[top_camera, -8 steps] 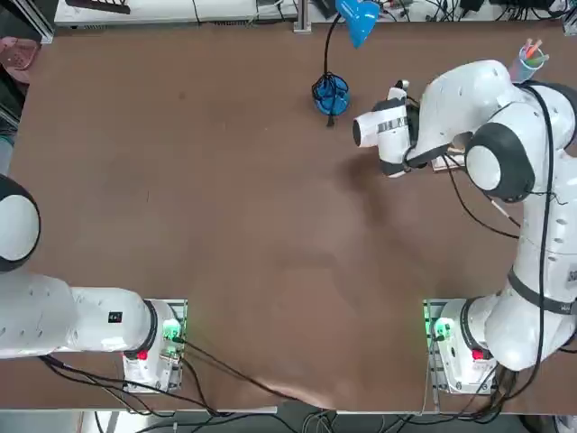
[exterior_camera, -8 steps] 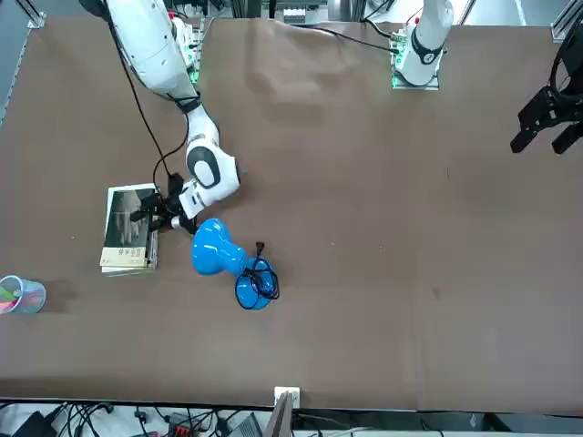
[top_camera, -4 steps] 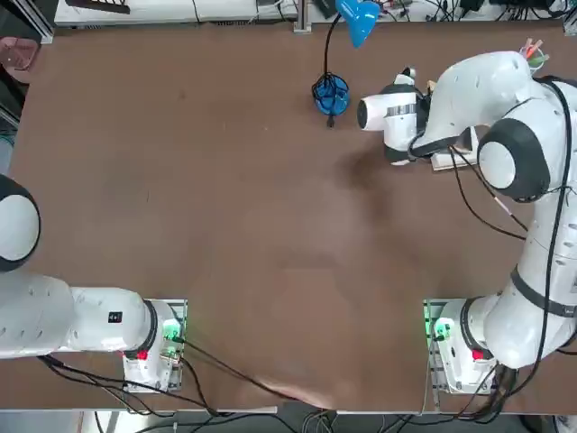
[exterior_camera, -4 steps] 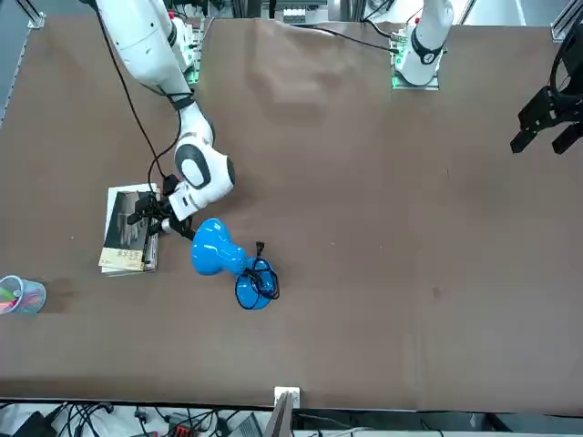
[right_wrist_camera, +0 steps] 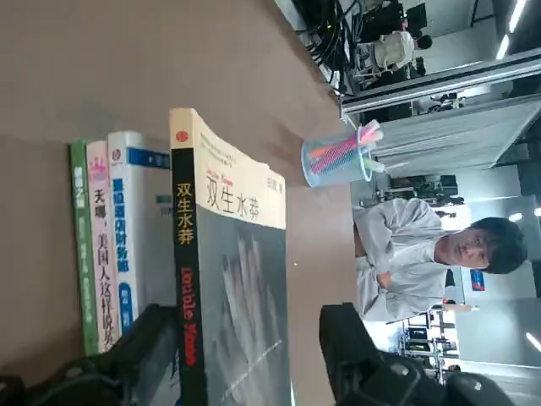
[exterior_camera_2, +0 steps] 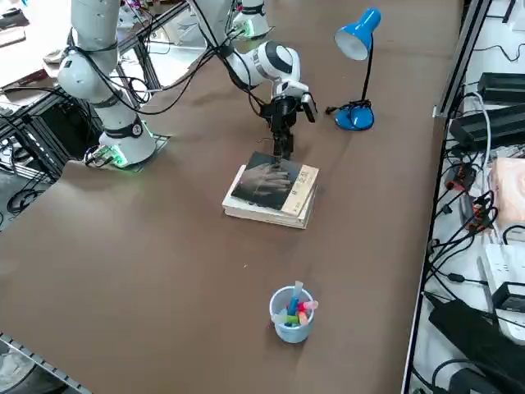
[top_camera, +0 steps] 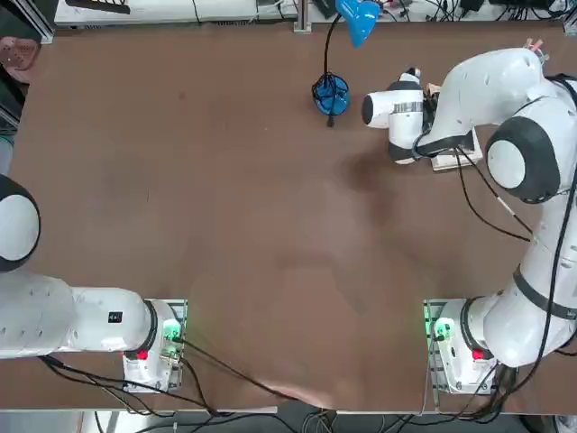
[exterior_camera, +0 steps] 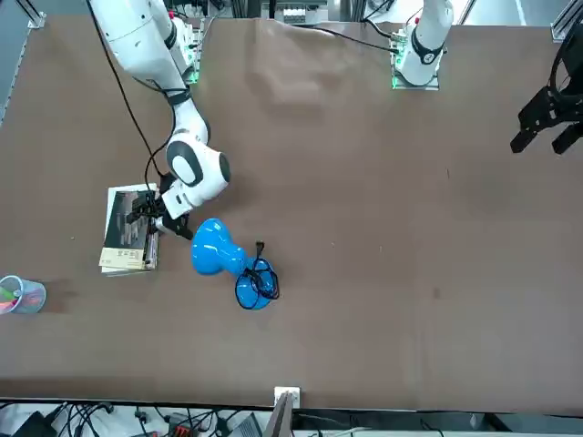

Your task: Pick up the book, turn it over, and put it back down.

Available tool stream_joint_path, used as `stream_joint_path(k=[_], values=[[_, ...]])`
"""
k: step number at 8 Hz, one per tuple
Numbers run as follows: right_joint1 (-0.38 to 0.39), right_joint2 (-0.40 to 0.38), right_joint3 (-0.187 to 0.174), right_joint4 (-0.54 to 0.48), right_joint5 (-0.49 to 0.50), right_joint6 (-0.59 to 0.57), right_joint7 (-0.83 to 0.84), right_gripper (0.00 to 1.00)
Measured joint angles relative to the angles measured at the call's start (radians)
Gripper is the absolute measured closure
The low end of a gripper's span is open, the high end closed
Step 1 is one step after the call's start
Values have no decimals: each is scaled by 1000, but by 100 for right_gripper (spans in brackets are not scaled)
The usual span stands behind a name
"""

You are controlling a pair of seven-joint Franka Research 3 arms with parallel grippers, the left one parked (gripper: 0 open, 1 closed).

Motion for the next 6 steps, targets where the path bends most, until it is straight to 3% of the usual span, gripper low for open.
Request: stream_joint_path(k=[6], values=[[-9,-97,1,-88,0,81,-19,0]])
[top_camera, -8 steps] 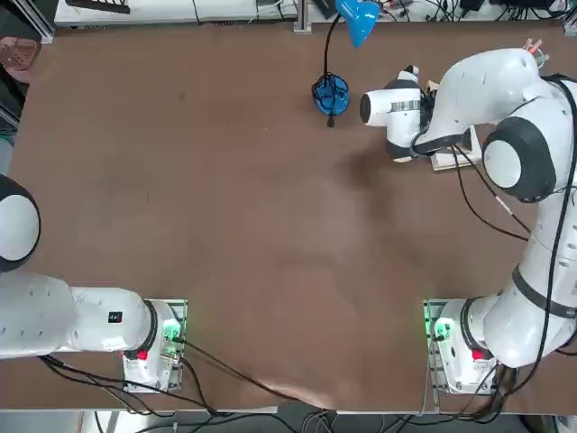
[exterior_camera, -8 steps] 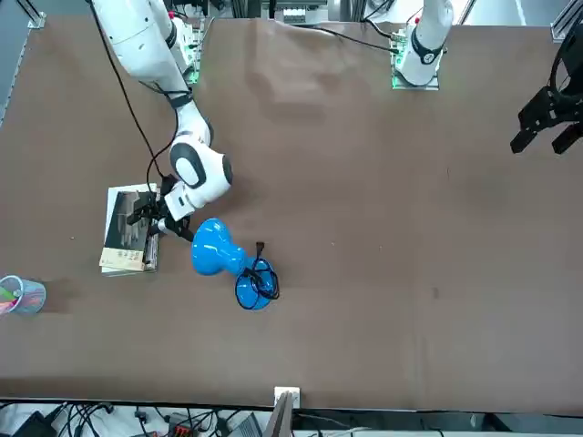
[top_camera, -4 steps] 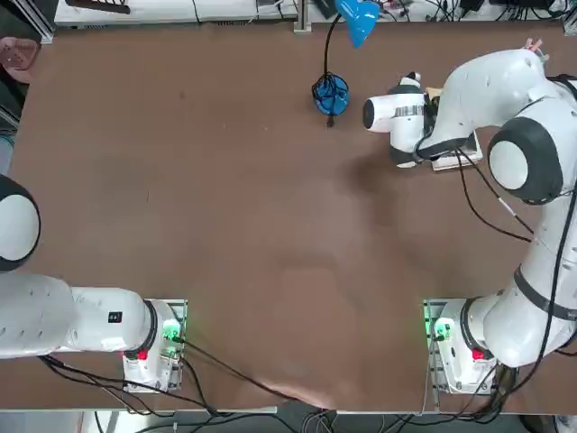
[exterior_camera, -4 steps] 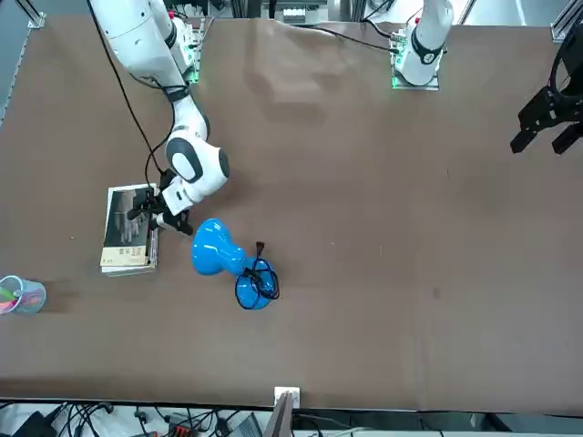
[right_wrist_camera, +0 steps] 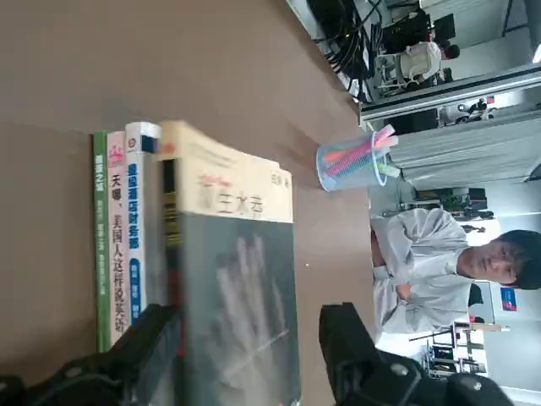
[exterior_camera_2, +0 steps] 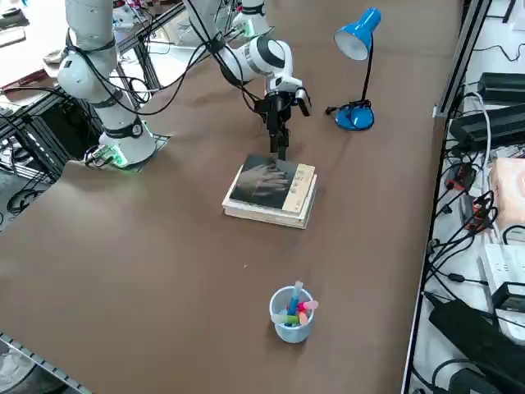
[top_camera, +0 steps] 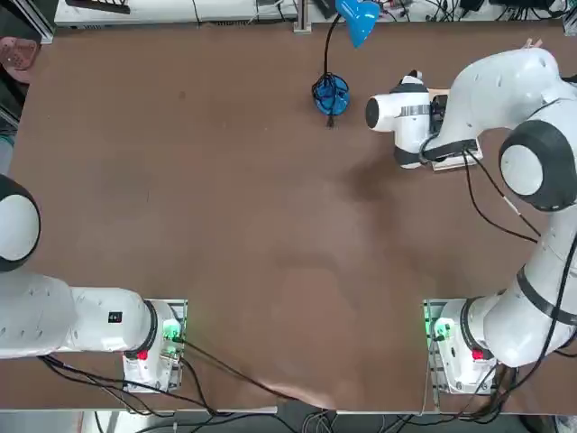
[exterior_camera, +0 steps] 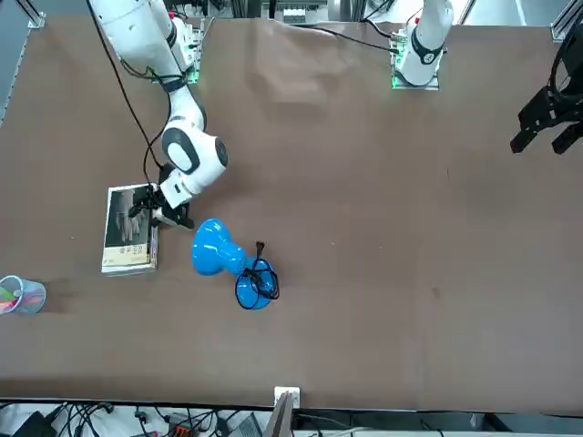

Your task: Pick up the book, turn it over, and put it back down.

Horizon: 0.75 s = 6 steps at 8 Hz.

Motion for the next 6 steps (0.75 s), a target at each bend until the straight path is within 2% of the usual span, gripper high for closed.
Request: stream_joint_path(k=[4,5,6], values=[[-25,-13,0,-14,0,19,-3,0],[-25,-14,0,-12,16,20,-6,0],[-25,-19,0,5,84,22,-38,0]])
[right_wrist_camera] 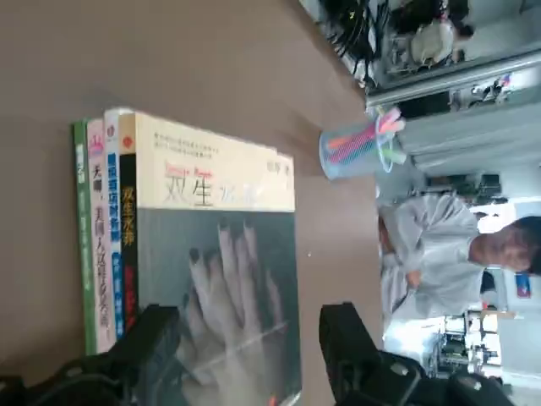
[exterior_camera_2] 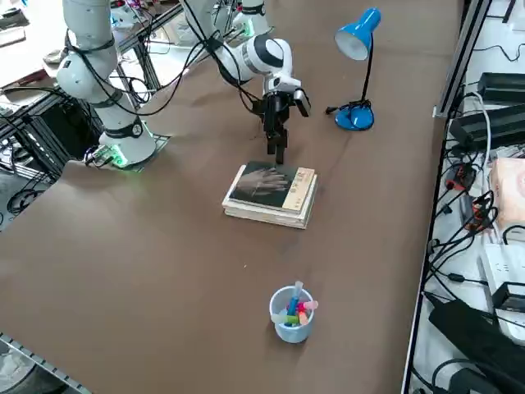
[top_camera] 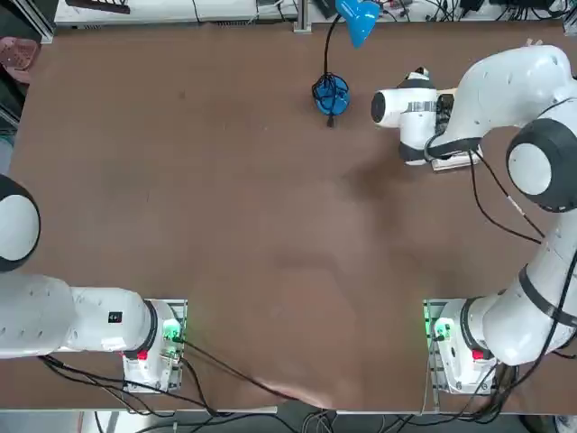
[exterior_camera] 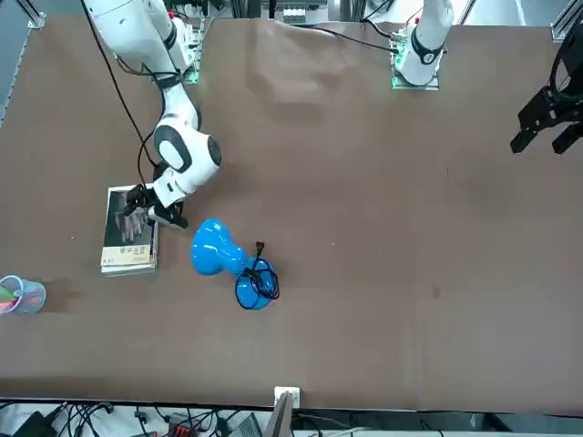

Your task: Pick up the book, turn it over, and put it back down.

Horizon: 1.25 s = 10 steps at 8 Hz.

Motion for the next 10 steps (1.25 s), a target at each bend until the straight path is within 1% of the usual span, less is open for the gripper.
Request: stream_joint_path(k=[1,2,4,5,6,8,9,10], values=[[0,-20,0,37,105,0,-78,0],[-1,-58,-2,78,216,0,-183,0],[-17,-165,-10,135,420,-16,-390,0],[-30,-210,-15,162,512,-47,-478,0],[-50,-240,-17,208,608,-104,-581,0],[-115,-264,-21,349,793,-244,-794,0],[-157,-276,-23,402,887,-280,-870,0],[-206,-295,-25,431,982,-295,-921,0]])
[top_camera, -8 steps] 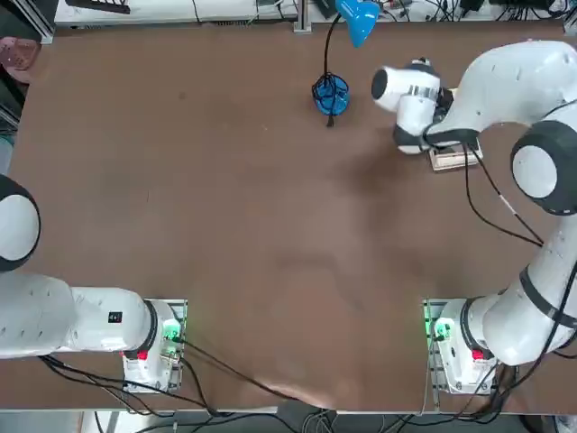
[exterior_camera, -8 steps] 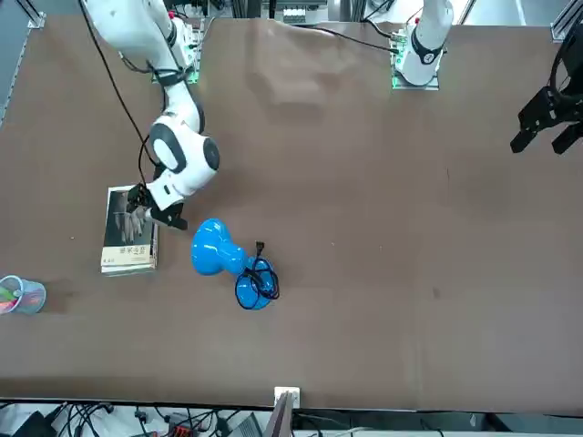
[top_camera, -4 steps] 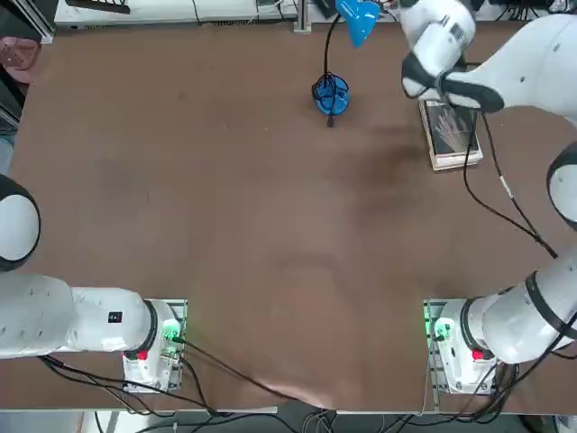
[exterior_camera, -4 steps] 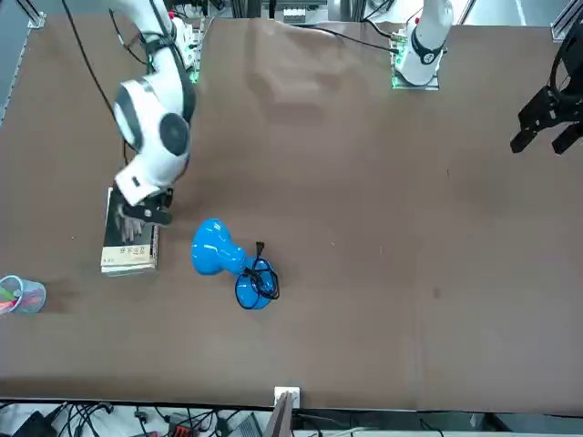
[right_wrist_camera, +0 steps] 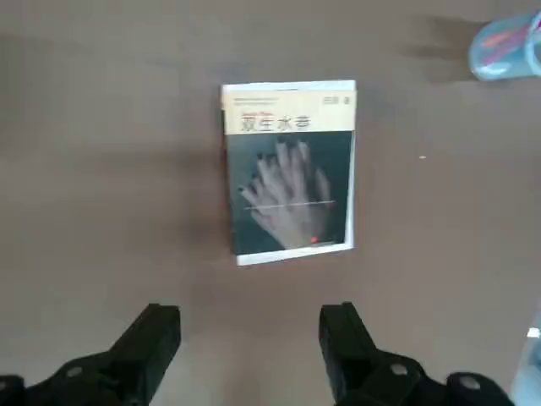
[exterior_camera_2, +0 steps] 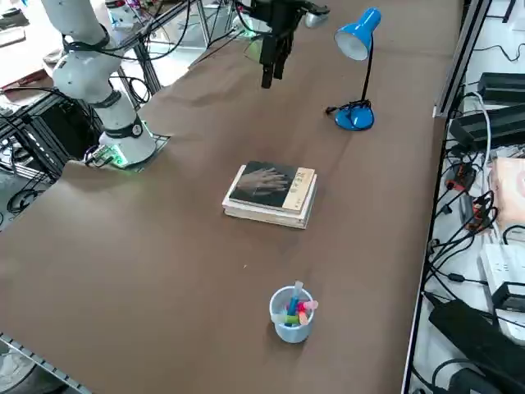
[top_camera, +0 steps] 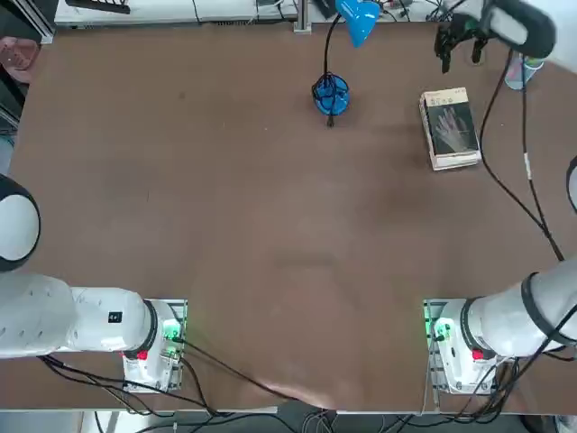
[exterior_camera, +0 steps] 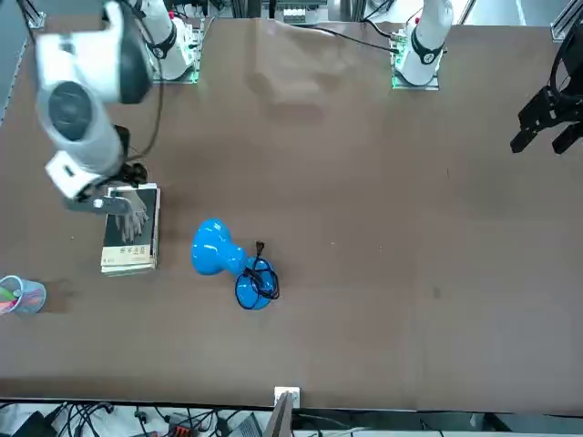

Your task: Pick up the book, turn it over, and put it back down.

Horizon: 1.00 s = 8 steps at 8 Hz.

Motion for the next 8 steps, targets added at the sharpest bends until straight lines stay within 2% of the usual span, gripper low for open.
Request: stream_joint_path(k=[2,5,8], values=[[-58,-39,-2,36,87,-15,-37,0],[-98,-51,-3,113,151,-79,-37,0],[-155,-91,-7,114,180,-84,-75,0]])
